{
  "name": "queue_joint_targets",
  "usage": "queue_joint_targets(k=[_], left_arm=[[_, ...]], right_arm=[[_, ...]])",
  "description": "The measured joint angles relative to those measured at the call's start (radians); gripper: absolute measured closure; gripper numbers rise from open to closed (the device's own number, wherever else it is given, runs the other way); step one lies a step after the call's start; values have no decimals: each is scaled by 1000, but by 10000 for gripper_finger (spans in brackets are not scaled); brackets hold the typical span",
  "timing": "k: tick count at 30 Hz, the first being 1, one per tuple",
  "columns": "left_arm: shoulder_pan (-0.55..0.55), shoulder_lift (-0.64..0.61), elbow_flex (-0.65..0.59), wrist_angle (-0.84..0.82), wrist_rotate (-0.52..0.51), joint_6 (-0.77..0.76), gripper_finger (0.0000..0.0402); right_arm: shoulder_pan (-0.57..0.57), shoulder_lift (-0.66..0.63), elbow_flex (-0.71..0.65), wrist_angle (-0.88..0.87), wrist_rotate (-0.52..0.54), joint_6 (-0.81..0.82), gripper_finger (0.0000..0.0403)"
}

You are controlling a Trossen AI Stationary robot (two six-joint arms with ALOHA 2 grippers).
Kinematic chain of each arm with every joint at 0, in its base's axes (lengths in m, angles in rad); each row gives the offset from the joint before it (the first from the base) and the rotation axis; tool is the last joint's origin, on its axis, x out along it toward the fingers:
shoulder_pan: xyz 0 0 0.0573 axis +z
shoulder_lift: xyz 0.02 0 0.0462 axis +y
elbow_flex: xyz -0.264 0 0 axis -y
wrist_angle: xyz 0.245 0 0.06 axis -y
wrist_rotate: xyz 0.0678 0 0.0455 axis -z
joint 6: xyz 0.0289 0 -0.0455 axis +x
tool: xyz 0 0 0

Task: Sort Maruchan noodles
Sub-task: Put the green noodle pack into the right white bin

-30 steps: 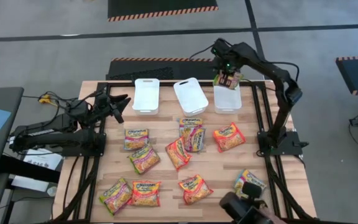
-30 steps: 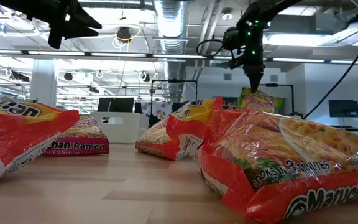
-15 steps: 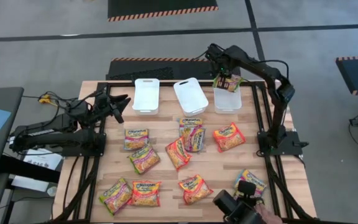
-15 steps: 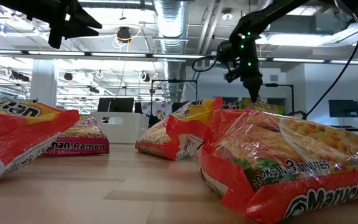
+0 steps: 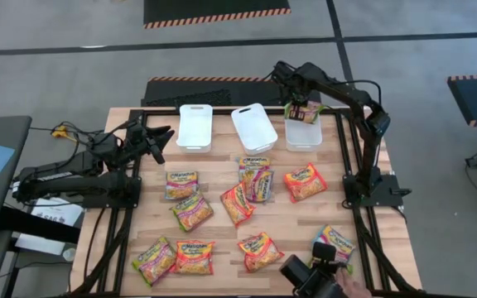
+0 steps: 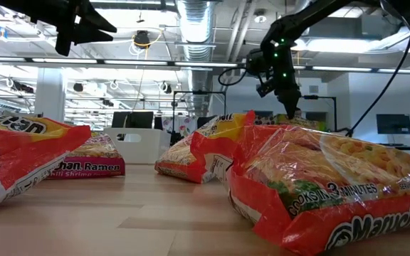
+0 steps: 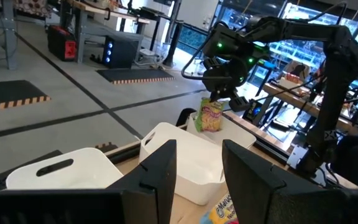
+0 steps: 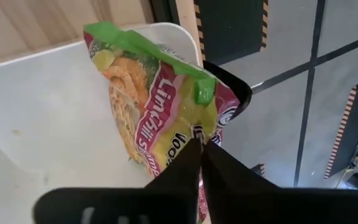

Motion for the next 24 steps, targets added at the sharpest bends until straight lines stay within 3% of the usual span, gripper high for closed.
queue_joint_targets(k=[10, 19, 21, 24], left_arm=[[0, 0, 0, 0, 0, 0, 287], [0, 0, 0, 0, 0, 0, 287], [0, 0, 0, 0, 0, 0, 287], [0, 0, 0, 0, 0, 0, 287]], right_arm=[[3, 0, 0, 15, 5, 6, 280], [28, 0, 102, -65, 12, 119, 253], [34, -2, 142, -85, -65, 160, 253], [34, -2, 166, -66, -310, 204, 256]])
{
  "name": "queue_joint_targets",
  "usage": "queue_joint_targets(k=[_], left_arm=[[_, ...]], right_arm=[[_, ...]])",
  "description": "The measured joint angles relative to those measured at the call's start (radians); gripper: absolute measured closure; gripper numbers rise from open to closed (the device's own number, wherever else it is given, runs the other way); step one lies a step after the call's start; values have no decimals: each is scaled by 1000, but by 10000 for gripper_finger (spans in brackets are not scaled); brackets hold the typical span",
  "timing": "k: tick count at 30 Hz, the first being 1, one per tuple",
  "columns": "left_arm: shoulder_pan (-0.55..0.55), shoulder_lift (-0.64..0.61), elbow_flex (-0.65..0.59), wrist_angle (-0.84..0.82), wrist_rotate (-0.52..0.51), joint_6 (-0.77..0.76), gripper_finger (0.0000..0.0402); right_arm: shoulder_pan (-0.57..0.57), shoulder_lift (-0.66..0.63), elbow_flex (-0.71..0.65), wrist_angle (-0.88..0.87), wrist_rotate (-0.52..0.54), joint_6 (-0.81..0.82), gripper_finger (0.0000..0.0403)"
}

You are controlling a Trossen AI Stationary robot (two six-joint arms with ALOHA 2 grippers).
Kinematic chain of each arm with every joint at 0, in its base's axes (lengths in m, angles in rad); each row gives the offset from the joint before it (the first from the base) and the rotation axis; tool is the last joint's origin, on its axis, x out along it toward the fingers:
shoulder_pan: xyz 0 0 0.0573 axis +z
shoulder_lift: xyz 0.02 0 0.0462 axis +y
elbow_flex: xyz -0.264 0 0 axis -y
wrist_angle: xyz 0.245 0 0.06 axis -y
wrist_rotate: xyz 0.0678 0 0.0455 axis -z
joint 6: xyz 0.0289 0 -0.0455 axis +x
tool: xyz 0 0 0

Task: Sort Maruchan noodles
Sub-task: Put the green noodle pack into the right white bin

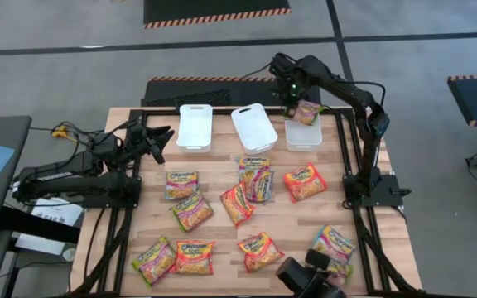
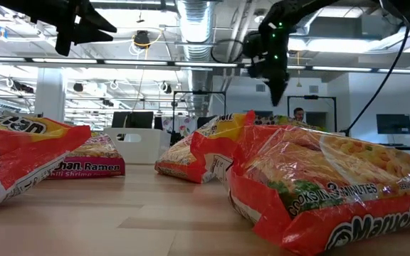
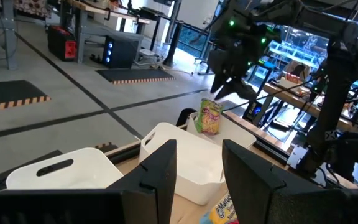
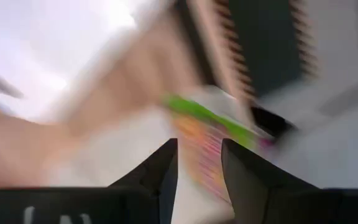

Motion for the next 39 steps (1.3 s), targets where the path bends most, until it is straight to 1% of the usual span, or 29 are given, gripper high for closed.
queue_joint_targets(k=[1, 2, 6, 8, 13, 21, 26, 30, 39], left_arm=[[0, 0, 0, 0, 0, 0, 287], [0, 0, 0, 0, 0, 0, 287], [0, 0, 0, 0, 0, 0, 287], [0, 0, 0, 0, 0, 0, 287], [0, 0, 0, 0, 0, 12, 287], [0, 0, 0, 0, -1, 15, 287], [0, 0, 0, 0, -1, 13, 287], [0, 0, 0, 0, -1, 10, 287], [0, 0, 0, 0, -1, 8, 287]], right_arm=[[0, 0, -3, 15, -56, 5, 257], [-2, 0, -9, 29, -90, 5, 258], [-37, 0, -37, 51, -185, -51, 259], [-59, 0, -57, 57, -216, -70, 259], [-100, 1, -108, 83, -231, -115, 259], [-88, 1, -169, 184, -236, -79, 259], [-68, 2, -192, 220, -196, -13, 259], [-49, 2, -221, 252, -104, 7, 259], [-47, 2, -252, 252, 26, 101, 259]])
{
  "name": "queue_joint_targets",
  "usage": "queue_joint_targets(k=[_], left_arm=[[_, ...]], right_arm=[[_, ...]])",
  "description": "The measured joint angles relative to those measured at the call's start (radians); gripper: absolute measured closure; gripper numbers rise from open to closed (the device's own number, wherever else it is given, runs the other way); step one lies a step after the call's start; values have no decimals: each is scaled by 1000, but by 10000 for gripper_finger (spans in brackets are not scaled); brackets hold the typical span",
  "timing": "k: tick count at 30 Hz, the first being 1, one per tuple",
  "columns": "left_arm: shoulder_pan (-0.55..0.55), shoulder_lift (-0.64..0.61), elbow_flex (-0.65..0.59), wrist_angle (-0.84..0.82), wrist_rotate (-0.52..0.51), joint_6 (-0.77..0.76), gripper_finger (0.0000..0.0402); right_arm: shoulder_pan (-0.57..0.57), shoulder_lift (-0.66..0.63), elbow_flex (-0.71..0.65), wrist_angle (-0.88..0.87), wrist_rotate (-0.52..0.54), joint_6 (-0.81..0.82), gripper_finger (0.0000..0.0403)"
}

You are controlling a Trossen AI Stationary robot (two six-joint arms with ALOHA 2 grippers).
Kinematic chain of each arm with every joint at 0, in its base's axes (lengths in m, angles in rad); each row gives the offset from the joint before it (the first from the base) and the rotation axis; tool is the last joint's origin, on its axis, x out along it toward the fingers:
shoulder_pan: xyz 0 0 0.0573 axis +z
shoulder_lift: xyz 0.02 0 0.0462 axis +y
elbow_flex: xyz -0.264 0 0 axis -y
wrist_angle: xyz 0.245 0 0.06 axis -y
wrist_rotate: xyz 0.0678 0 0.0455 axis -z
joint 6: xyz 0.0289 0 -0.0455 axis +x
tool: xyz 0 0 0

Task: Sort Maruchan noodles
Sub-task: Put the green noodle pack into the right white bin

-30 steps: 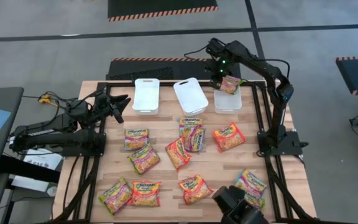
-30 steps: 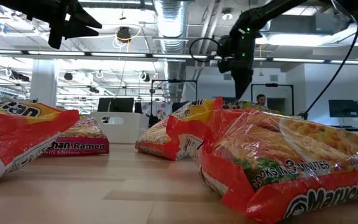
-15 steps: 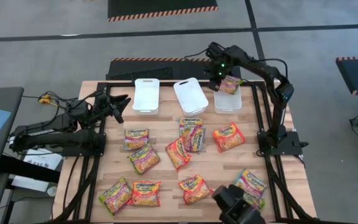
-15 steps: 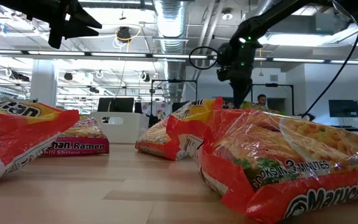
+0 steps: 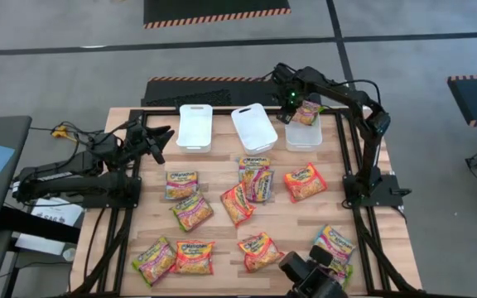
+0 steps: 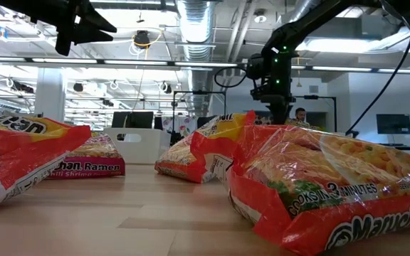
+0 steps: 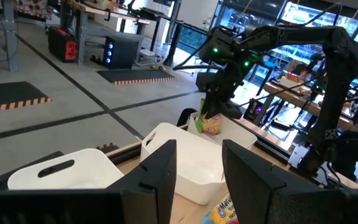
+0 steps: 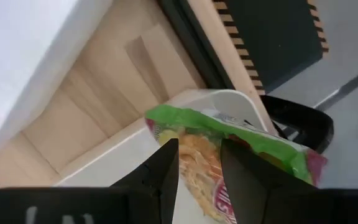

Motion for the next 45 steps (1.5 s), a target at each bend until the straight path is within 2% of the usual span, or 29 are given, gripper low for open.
queue_joint_targets(k=[20, 30, 35, 41, 45], left_arm=[[0, 0, 0, 0, 0, -12, 287], [0, 0, 0, 0, 0, -12, 287], [0, 0, 0, 0, 0, -12, 287], [0, 0, 0, 0, 0, -12, 287], [0, 0, 0, 0, 0, -12, 287]], right_arm=[[7, 36, 0, -77, 34, 84, 259], [52, 84, 0, -74, 48, 64, 259], [80, 72, 6, -50, 135, 54, 259], [84, 70, 75, -153, 152, 65, 259], [88, 70, 129, -329, 130, 108, 259]])
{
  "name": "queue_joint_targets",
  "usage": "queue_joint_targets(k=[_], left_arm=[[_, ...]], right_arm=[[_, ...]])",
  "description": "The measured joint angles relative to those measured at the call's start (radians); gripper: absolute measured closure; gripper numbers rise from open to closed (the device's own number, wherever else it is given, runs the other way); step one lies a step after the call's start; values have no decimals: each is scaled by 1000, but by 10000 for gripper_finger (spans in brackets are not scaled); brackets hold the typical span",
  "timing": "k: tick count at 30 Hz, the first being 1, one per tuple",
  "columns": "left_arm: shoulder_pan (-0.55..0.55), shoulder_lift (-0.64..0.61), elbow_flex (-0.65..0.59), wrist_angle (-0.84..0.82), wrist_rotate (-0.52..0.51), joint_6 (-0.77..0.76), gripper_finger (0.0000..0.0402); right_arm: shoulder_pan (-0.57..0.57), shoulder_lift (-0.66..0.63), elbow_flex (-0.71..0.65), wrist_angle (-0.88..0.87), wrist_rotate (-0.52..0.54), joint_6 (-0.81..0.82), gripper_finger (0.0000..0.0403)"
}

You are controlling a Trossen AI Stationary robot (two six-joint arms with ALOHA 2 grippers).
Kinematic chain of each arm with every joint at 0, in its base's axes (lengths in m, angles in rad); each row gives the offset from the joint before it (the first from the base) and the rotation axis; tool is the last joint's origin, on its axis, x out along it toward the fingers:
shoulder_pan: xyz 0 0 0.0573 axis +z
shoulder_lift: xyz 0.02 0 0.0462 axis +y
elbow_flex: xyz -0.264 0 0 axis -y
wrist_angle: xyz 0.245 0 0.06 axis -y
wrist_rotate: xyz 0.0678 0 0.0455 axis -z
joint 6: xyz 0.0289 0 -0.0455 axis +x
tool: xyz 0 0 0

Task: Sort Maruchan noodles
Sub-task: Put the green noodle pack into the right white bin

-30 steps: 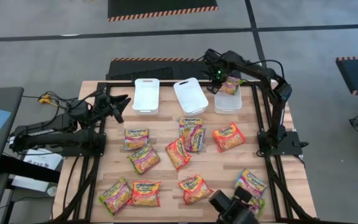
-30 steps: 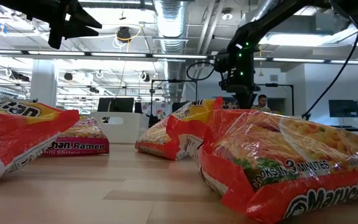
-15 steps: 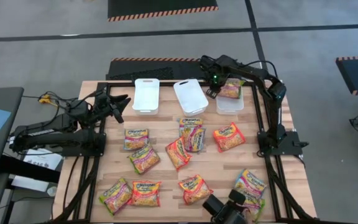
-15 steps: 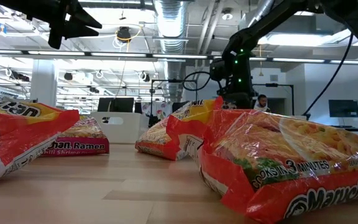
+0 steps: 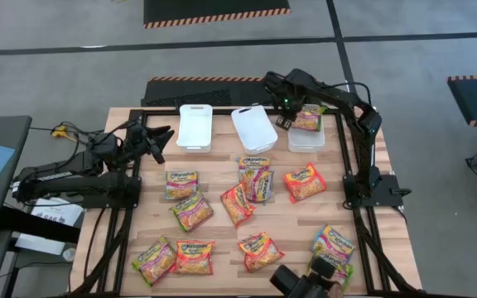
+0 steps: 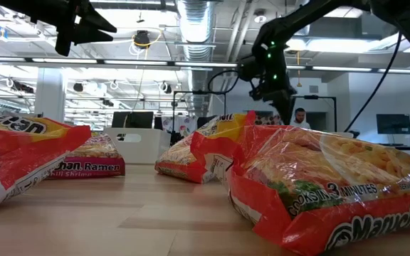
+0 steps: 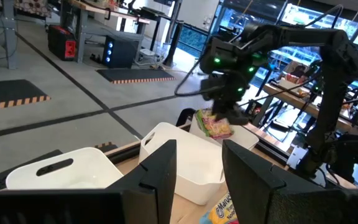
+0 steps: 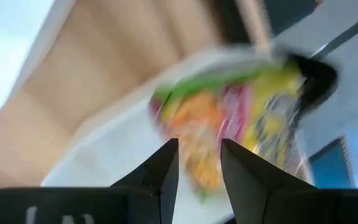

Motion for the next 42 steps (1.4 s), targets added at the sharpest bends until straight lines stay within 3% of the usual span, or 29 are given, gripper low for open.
queue_joint_targets(k=[6, 14, 25, 42], left_arm=[[0, 0, 0, 0, 0, 0, 287], [0, 0, 0, 0, 0, 0, 287], [0, 0, 0, 0, -16, 11, 287], [0, 0, 0, 0, -32, 11, 287]], right_arm=[[-31, -2, 4, -165, -153, 35, 263], [-87, -17, 2, -168, -173, 53, 319], [-148, -143, -237, 60, -239, 60, 352], [-189, -137, -358, 259, -248, 85, 375]])
